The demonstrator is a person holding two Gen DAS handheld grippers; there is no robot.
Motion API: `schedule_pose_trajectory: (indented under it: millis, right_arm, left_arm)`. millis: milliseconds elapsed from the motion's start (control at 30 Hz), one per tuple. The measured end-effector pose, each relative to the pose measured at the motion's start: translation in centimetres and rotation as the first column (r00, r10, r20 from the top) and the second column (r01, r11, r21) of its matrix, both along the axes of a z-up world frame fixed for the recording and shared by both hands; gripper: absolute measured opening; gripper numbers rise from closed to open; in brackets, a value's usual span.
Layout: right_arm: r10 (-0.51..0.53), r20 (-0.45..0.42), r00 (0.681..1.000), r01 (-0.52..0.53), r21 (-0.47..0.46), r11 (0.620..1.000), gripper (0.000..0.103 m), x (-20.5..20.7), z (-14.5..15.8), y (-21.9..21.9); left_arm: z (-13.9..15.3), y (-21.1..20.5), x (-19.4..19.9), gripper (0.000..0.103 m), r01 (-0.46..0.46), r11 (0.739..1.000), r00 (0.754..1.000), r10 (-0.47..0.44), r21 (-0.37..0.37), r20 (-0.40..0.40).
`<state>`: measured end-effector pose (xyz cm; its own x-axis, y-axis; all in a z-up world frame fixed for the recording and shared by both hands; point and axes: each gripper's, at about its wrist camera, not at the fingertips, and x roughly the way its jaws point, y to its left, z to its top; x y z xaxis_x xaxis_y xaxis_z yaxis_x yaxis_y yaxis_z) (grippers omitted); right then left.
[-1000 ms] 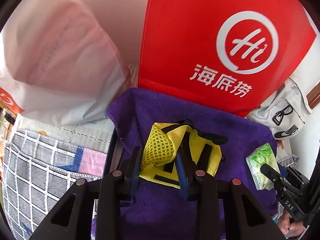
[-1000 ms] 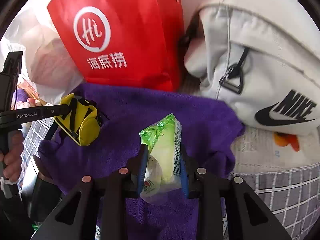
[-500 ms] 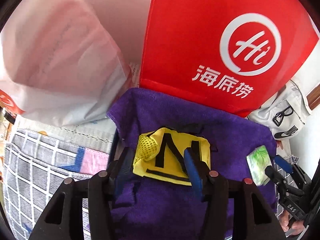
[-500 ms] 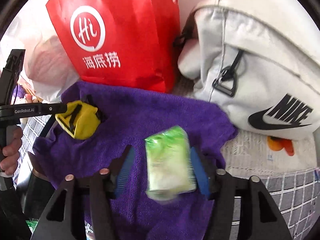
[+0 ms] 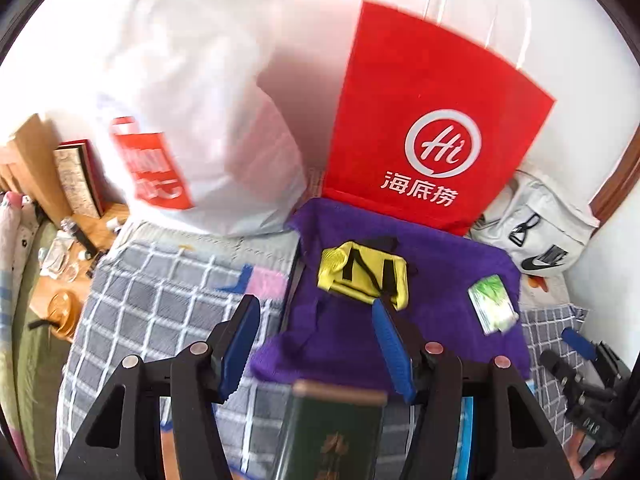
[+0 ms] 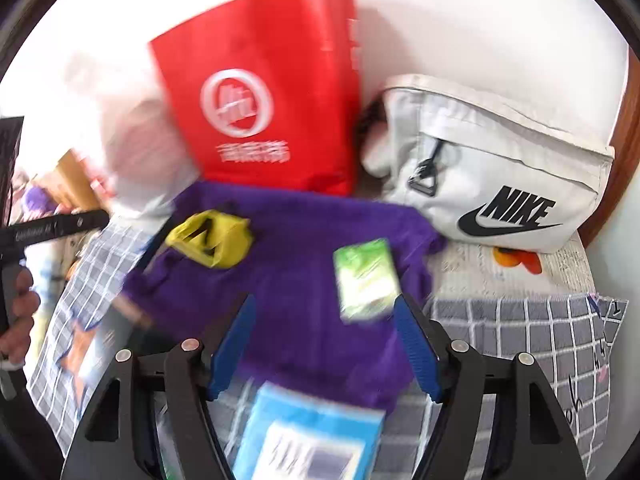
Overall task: Organize soft objects
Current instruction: 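Open the right tool on the purple towel while the left tool releases the mesh bag there, then move the right tool back to the black strap on the green packet while the left tool withdraws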
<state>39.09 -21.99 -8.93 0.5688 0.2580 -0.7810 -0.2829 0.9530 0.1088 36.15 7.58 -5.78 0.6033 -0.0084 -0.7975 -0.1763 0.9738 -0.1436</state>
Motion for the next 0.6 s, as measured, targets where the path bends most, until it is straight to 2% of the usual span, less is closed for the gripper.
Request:
schedule_pose_trajectory:
  millis: [133, 400, 467, 600]
  right_arm:
    - [0.031, -0.014, 0.999, -0.031, 0.025, 0.999, 0.072, -4.6, 1.1, 1.0]
    - [0.051, -0.068, 0.996, -0.041, 0.139, 0.989, 0.072, -12.8, 1.0, 1.8]
    - [0.066, -0.078, 0.995, -0.055, 0.137, 0.989, 0.072, -14.4, 0.5, 2.3]
    - [0.116, -0.024, 0.993, -0.114, 0.097, 0.989, 0.071, -17.5, 0.0, 3.8]
  left_arm:
    - [1.4, 0.5, -4.5, 0.056, -0.005, 1.000, 0.998, 0.003, 0.026, 0.059]
    - [1.6, 1.2, -12.4, 0.056, 0.013, 1.000, 0.998, -0.014, 0.012, 0.054]
    - [1.1, 1.4, -14.1, 0.056, 0.019, 1.000, 0.999, -0.019, 0.000, 0.047]
    - [-0.3, 1.5, -16.4, 0.056, 0.015, 1.000, 1.000, -0.015, -0.001, 0.021]
